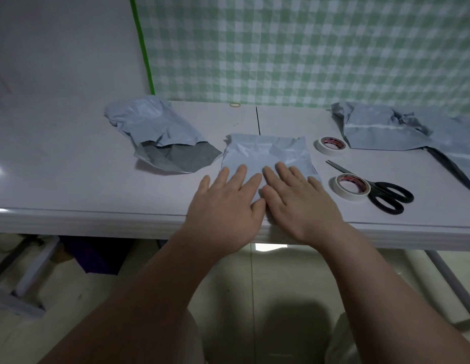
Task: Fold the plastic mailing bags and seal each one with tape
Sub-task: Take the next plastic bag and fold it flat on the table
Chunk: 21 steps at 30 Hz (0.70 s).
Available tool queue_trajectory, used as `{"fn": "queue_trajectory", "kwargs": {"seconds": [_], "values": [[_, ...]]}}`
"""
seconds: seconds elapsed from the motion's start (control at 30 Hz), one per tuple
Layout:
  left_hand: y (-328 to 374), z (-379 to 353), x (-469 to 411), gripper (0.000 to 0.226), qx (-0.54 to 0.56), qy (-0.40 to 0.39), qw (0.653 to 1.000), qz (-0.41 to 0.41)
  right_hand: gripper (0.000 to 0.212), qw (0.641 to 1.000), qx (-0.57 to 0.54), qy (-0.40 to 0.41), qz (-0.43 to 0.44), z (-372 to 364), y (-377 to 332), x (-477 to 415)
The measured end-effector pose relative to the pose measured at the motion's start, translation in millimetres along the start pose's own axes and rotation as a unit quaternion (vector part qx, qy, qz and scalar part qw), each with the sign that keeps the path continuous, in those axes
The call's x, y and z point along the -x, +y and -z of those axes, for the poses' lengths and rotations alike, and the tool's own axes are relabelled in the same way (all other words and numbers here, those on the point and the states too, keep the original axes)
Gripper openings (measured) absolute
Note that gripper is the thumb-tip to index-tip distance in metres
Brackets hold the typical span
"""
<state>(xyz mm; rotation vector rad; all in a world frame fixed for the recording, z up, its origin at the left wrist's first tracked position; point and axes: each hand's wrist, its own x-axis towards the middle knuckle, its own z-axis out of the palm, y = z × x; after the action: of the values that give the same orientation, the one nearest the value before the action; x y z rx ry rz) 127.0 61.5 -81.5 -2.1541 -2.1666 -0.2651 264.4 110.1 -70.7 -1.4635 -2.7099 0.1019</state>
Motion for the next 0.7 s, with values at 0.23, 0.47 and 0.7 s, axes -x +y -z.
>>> {"fn": "queue_trajectory", "kwargs": {"seconds": [0.23, 0.47, 0.7], "values": [[-4.7, 2.3, 0.5, 0.056, 0.017, -0.038, 0.999, 0.019, 0.061, 0.998, -0.030, 0.008, -0.056, 0.2, 7.6, 6.7], [-4.8, 5.4, 1.9, 0.057, 0.024, -0.063, 0.997, 0.039, 0.075, 0.995, -0.028, 0.019, -0.090, -2.6, 12.8, 12.6], [-4.9, 7.9, 3.1, 0.069, 0.016, -0.069, 0.995, 0.070, 0.083, 0.992, -0.008, 0.025, -0.120, -1.7, 17.6, 19.9]]}}
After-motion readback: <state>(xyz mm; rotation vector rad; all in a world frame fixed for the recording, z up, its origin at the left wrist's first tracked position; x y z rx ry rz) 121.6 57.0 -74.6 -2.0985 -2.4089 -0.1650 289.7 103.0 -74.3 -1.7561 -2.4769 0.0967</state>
